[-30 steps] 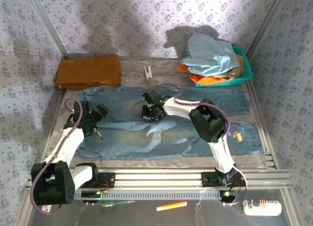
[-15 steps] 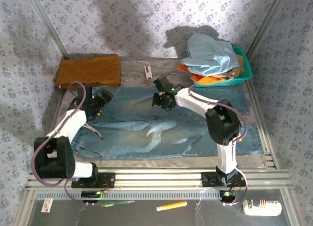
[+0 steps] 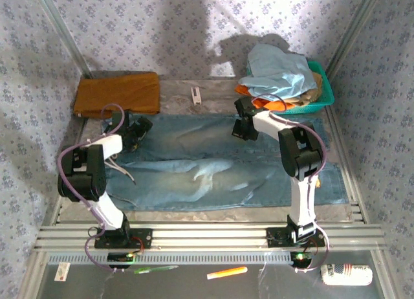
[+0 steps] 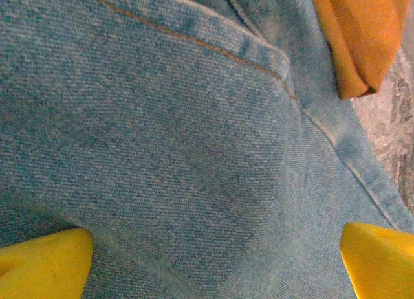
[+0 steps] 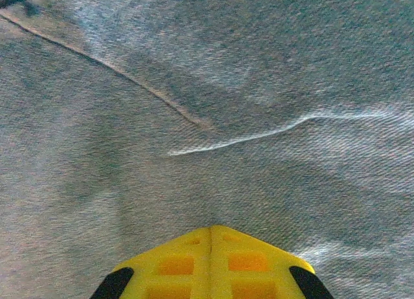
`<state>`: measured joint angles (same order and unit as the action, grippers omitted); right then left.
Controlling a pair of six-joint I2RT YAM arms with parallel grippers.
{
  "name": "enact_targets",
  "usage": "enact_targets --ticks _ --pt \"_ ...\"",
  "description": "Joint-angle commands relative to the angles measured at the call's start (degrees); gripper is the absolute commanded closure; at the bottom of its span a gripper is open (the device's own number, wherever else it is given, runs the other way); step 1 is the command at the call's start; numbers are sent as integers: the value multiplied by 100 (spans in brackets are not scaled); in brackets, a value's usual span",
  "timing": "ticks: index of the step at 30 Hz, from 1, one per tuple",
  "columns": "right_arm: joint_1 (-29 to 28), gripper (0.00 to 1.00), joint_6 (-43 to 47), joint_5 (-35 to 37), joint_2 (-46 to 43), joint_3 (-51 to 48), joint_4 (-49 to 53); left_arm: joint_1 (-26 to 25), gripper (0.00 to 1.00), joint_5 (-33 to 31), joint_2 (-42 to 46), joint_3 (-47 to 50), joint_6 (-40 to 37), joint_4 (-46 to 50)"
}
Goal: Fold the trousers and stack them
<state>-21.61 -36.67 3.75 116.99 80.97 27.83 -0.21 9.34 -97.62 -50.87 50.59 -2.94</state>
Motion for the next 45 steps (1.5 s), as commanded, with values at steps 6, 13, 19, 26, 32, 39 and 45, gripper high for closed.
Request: enact_targets --ticks 6,13,19,26,32,39,45 --pt "73 100 328 890 3 -276 395 403 2 117 -220 149 -103 -515" --pt "-359 100 493 715 -556 -92 513 253 1 322 1050 85 -212 448" --pt "-968 89 555 724 -1415 -28 866 294 0 -1049 2900 33 -304 3016" --pt "-1640 84 466 552 -2501 -620 960 2118 0 -1581 4952 875 -70 4814" --pt "-1975 84 374 442 -3243 -1181 1224 3437 4 -938 5571 2083 335 4515" --pt "-1994 82 226 598 -4238 -2041 1679 3470 16 -666 5498 2700 294 4221" --pt "-1804 81 107 650 -4647 -2308 1887 3469 20 -370 5296 3122 184 3612"
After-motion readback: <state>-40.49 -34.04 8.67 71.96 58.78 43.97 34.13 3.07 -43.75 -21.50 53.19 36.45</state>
